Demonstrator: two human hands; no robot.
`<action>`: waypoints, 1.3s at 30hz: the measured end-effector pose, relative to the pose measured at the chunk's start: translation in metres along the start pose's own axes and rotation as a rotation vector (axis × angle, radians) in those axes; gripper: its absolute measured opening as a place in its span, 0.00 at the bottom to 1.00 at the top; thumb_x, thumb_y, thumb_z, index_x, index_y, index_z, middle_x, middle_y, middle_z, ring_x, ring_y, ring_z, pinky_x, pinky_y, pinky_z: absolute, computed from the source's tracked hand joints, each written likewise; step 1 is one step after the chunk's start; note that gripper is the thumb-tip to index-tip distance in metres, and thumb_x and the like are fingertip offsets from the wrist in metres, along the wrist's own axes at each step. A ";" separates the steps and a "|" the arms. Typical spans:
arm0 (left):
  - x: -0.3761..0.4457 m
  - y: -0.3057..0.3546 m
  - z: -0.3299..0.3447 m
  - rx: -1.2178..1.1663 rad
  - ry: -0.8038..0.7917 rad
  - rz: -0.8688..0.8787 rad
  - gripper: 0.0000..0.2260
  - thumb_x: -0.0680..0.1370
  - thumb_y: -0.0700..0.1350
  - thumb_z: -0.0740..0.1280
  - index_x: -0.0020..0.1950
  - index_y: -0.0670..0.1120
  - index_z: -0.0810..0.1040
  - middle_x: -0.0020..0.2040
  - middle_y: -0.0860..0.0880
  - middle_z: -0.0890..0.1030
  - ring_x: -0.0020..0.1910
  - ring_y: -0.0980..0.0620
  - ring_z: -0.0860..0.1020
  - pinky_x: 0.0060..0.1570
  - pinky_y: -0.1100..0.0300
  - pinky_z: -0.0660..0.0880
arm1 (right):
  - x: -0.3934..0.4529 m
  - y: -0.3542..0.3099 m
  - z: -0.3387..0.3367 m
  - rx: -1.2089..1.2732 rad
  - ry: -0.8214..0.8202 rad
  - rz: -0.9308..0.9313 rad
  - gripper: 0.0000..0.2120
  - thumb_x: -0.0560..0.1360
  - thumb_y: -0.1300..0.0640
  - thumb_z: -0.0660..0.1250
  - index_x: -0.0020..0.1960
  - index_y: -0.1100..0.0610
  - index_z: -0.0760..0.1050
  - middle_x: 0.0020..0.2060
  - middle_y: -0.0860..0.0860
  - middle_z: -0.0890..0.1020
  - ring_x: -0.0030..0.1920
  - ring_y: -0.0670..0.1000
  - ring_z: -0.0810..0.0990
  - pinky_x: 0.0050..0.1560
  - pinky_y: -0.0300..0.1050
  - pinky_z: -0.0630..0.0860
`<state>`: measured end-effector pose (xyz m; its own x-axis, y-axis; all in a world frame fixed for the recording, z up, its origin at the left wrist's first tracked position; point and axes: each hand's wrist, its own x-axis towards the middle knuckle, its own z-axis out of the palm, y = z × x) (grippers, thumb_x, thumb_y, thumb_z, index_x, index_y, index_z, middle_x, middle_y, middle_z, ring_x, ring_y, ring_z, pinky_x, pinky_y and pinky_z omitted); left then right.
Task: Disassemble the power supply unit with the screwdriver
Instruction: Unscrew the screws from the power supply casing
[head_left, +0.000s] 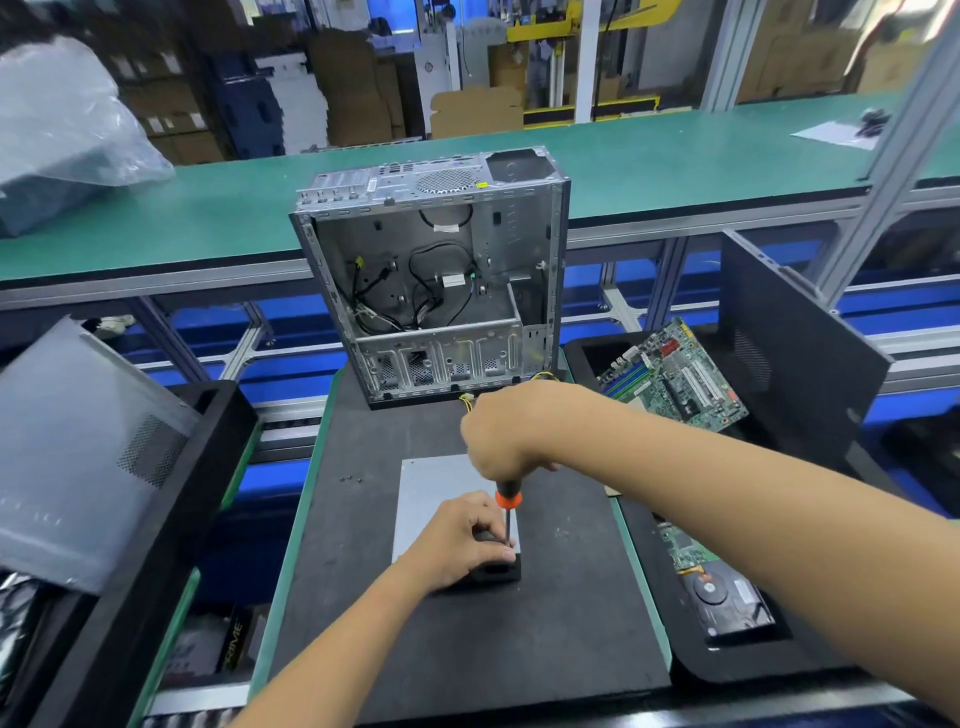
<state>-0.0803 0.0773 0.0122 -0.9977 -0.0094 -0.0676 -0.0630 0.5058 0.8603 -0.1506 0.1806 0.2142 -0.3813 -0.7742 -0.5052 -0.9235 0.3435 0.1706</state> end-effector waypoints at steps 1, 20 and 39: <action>0.000 0.000 0.000 0.009 0.000 0.002 0.16 0.67 0.36 0.77 0.29 0.52 0.75 0.41 0.48 0.77 0.41 0.55 0.82 0.44 0.62 0.78 | 0.001 0.001 -0.001 0.065 -0.017 -0.010 0.10 0.78 0.58 0.61 0.41 0.61 0.75 0.21 0.52 0.78 0.32 0.54 0.77 0.31 0.44 0.68; 0.003 0.000 0.000 0.069 -0.027 -0.012 0.13 0.67 0.40 0.78 0.33 0.38 0.74 0.41 0.41 0.79 0.36 0.63 0.78 0.39 0.70 0.71 | -0.001 0.013 -0.001 0.324 -0.011 -0.068 0.08 0.75 0.59 0.57 0.50 0.61 0.72 0.36 0.59 0.84 0.29 0.56 0.80 0.34 0.45 0.74; 0.003 0.002 0.003 0.099 -0.027 -0.040 0.13 0.66 0.46 0.78 0.36 0.39 0.77 0.38 0.46 0.81 0.38 0.51 0.79 0.42 0.56 0.77 | -0.008 0.018 0.005 0.332 0.166 -0.225 0.08 0.73 0.56 0.68 0.48 0.55 0.70 0.36 0.41 0.74 0.37 0.42 0.73 0.33 0.40 0.67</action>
<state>-0.0837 0.0809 0.0121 -0.9932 -0.0093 -0.1158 -0.0990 0.5885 0.8024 -0.1640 0.1950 0.2174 -0.1985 -0.9150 -0.3511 -0.9313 0.2878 -0.2235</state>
